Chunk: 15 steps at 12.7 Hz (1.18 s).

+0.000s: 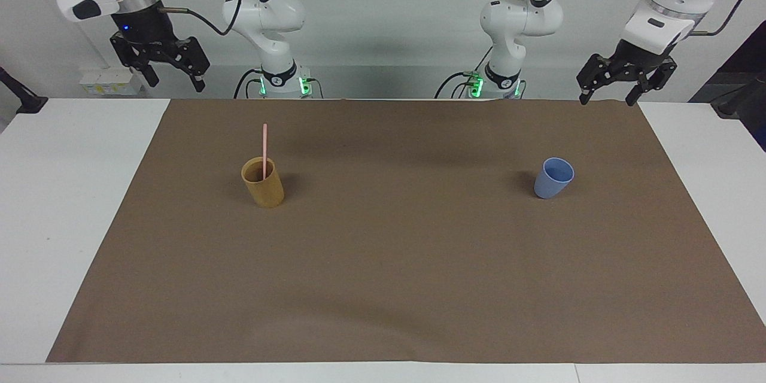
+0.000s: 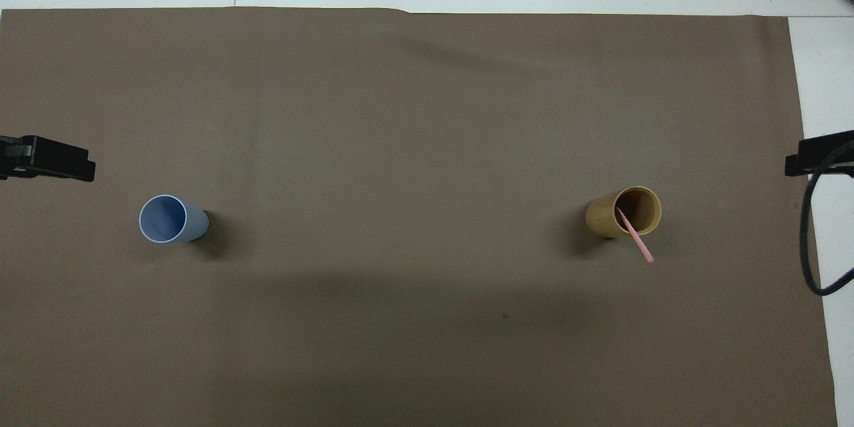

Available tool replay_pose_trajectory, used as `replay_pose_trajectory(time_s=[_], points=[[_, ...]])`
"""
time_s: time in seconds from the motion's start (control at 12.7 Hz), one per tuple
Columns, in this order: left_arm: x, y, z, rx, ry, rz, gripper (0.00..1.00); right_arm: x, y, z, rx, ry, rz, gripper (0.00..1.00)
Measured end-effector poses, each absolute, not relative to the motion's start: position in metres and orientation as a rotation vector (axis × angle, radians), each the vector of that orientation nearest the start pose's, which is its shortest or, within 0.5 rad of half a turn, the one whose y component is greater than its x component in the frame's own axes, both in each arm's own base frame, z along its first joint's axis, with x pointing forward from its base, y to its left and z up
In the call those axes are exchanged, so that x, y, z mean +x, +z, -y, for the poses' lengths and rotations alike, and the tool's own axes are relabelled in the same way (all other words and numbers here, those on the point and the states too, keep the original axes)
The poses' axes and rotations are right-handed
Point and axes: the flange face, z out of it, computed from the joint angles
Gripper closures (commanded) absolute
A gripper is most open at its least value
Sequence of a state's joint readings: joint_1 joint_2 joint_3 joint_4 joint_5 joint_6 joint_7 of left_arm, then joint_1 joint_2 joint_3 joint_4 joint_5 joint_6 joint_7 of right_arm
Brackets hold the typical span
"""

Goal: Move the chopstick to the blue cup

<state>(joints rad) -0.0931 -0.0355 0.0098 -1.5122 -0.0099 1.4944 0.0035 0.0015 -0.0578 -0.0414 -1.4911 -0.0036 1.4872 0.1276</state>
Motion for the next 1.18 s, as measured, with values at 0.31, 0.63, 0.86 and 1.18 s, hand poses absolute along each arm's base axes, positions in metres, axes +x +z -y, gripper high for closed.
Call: replay_pose_trajectory(time_s=[0.31, 0.63, 0.86, 1.18], points=[[0.534, 0.664, 0.041, -3.15, -0.026, -0.126, 0.0, 0.526, 0.687, 0.026, -3.128, -0.09, -0.266, 0.0], [0.534, 0.664, 0.034, -3.151, -0.025, -0.105, 0.0, 0.525, 0.689, 0.027, -3.129, -0.097, -0.254, 0.0], [0.533, 0.648, 0.032, -3.152, -0.003, -0.099, 0.0, 0.525, 0.69, 0.02, -3.131, -0.098, -0.236, 0.0], [0.54, 0.56, 0.009, -3.153, 0.004, -0.072, 0.0, 0.525, 0.69, 0.02, -3.13, -0.098, -0.236, 0.0]])
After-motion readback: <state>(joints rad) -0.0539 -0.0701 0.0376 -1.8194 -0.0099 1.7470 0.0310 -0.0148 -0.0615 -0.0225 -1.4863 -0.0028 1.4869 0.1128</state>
